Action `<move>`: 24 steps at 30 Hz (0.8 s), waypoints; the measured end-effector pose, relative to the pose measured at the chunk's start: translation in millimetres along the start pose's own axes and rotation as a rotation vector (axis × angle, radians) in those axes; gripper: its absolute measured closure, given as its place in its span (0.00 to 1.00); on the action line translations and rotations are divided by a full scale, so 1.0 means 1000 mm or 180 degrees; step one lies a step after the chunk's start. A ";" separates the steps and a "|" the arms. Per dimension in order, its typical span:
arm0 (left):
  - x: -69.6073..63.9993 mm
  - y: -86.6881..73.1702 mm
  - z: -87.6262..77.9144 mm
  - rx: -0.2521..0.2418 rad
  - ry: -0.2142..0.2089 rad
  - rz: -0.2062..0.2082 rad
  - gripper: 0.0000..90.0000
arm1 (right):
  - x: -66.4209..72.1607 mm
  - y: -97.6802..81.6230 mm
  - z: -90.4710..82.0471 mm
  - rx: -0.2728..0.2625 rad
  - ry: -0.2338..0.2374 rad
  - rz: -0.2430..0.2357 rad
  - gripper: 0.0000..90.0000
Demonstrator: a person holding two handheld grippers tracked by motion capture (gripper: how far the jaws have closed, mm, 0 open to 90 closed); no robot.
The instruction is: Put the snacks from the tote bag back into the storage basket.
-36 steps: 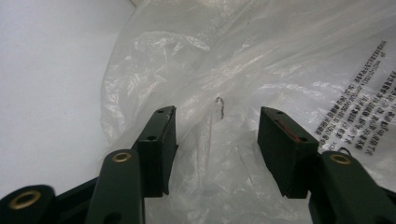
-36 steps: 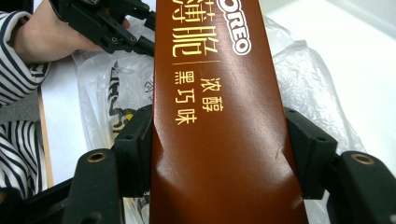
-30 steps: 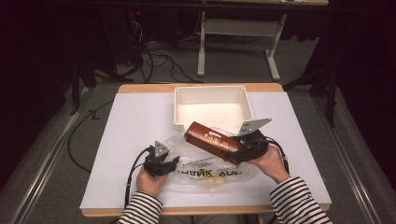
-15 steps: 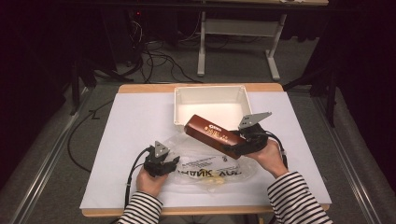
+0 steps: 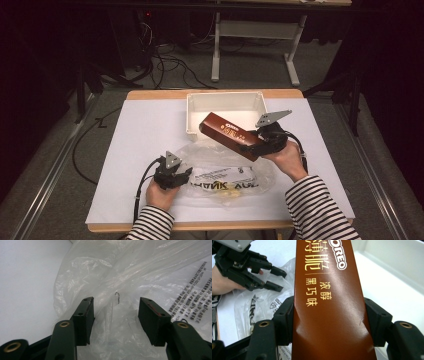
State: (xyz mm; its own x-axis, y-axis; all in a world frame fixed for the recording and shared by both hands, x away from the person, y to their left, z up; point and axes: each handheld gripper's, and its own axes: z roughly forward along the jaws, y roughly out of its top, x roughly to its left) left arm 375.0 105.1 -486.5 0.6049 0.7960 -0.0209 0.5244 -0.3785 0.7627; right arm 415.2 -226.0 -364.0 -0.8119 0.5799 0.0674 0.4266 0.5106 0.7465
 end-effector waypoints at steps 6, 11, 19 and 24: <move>0.000 0.000 0.000 0.0000 -0.0002 0.0001 0.52 | -0.006 0.006 0.003 0.0015 -0.0055 0.0034 0.41; 0.000 0.000 0.000 0.0000 -0.0004 0.0005 0.53 | -0.016 0.012 0.006 0.0064 -0.0106 0.0075 0.41; 0.000 0.000 0.000 -0.0006 -0.0007 -0.0001 0.53 | -0.028 0.019 0.010 0.0043 -0.0220 0.0127 0.41; 0.000 0.000 0.000 -0.0007 -0.0011 -0.0003 0.53 | -0.036 0.023 0.015 0.0056 -0.0296 0.0192 0.41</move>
State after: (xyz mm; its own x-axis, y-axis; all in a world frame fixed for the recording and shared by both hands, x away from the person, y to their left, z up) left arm 374.9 105.1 -486.5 0.6066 0.7947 -0.0239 0.5237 -0.3767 0.7641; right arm 460.2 -225.6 -359.7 -0.7443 0.6660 0.0496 0.4812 0.4834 0.7313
